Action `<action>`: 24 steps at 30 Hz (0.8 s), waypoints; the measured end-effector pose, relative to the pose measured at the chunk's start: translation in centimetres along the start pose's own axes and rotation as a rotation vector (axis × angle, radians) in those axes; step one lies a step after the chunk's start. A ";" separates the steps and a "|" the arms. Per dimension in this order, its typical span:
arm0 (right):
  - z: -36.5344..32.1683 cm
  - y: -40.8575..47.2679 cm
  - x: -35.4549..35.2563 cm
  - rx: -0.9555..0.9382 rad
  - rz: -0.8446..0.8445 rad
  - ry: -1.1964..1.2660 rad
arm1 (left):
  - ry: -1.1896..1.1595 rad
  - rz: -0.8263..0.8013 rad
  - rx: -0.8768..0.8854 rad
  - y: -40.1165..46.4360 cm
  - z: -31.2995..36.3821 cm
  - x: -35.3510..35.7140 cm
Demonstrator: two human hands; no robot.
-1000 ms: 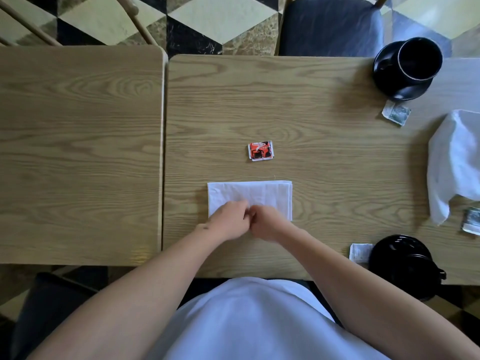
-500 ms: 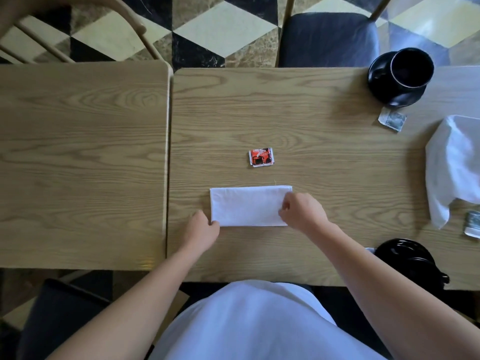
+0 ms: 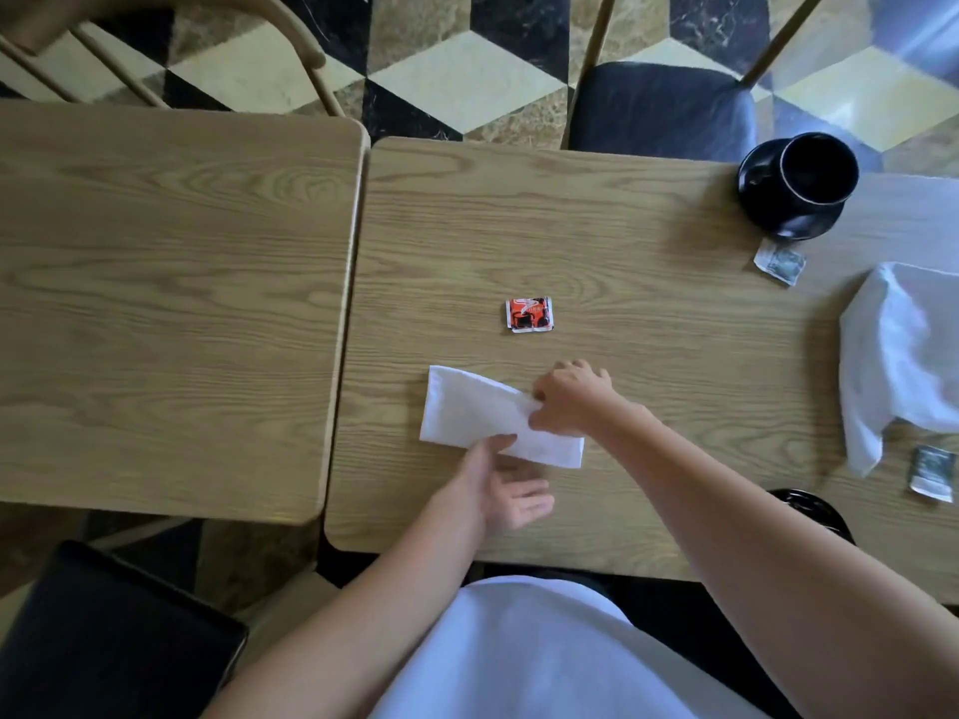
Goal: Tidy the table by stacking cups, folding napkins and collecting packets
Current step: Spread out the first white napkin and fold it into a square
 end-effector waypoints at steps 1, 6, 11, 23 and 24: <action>-0.3 -0.4 0.1 -0.022 -0.027 0.033 | -0.029 -0.011 0.021 0.0 -0.2 -0.1; -0.6 -2.7 0.4 0.022 -0.161 0.426 | -0.118 -0.128 0.251 -1.1 -0.4 -0.5; -0.3 -4.0 1.4 0.125 -0.292 0.998 | -0.022 -0.083 0.355 -3.2 1.9 -0.6; -0.6 -6.7 0.6 -0.093 0.097 1.529 | 0.435 -0.253 0.774 -6.6 8.7 3.4; -0.6 -6.5 1.8 -0.027 0.112 1.559 | 0.464 -0.194 0.751 -5.8 8.6 2.8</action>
Point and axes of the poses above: each hand's wrist, its own y-axis towards the middle knuckle, its own x-axis out of the palm, z = x × y, the point moved 4 cm from there along y, towards the middle knuckle, and after that the axes turned 6 degrees about -z, right-handed, at the moved point
